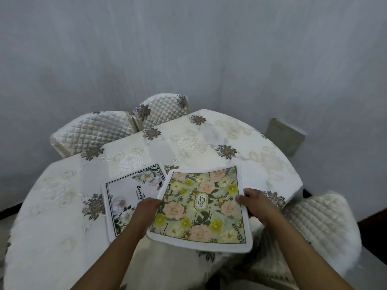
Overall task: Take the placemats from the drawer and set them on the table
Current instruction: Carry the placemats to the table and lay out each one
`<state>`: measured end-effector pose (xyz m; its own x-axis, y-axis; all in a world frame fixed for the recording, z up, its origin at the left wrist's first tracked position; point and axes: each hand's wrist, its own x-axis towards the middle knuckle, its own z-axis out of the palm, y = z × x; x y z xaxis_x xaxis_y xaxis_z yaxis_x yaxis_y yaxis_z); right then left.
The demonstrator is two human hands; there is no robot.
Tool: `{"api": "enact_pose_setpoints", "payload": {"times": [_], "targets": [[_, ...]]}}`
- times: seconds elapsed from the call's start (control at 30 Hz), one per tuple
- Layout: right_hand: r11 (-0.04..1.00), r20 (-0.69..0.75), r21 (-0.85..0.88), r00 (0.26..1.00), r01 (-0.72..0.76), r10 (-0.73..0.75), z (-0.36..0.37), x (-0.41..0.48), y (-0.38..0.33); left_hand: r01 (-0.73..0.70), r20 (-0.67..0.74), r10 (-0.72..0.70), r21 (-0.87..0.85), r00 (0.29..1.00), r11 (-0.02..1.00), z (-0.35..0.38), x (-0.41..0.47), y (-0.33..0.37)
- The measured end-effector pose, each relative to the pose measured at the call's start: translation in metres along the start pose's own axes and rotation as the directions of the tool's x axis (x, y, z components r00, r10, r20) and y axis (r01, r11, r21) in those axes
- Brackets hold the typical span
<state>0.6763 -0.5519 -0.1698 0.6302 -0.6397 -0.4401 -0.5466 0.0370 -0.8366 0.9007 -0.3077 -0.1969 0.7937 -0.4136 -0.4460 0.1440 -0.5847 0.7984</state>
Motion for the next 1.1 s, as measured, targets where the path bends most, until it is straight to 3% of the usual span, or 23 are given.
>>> {"api": "enact_pose_setpoints", "payload": {"times": [0.17,0.3,0.63,0.8,1.1], "targets": [[0.996,-0.268,-0.091,0.962,0.027,-0.051,-0.057,-0.003,0.025,-0.049,-0.094,0.048,-0.008,0.994,0.999,0.069,-0.032,0.025],[0.996,-0.344,-0.030,0.934,0.088,-0.093,-0.119,-0.002,0.050,-0.083,-0.155,0.075,-0.047,0.985,0.995,0.142,-0.063,0.041],[0.971,-0.182,-0.103,0.956,0.214,-0.230,-0.232,0.023,0.072,-0.123,-0.395,0.052,-0.156,0.917,0.980,0.254,-0.132,0.066],[0.972,-0.097,-0.056,0.967,0.229,-0.234,-0.238,0.045,0.069,-0.124,-0.449,0.040,-0.161,0.893,0.979,0.264,-0.134,0.077],[0.973,-0.095,-0.103,0.972,0.206,-0.216,-0.232,0.097,0.052,-0.127,-0.472,0.025,-0.187,0.881,0.974,0.273,-0.082,0.077]]}}
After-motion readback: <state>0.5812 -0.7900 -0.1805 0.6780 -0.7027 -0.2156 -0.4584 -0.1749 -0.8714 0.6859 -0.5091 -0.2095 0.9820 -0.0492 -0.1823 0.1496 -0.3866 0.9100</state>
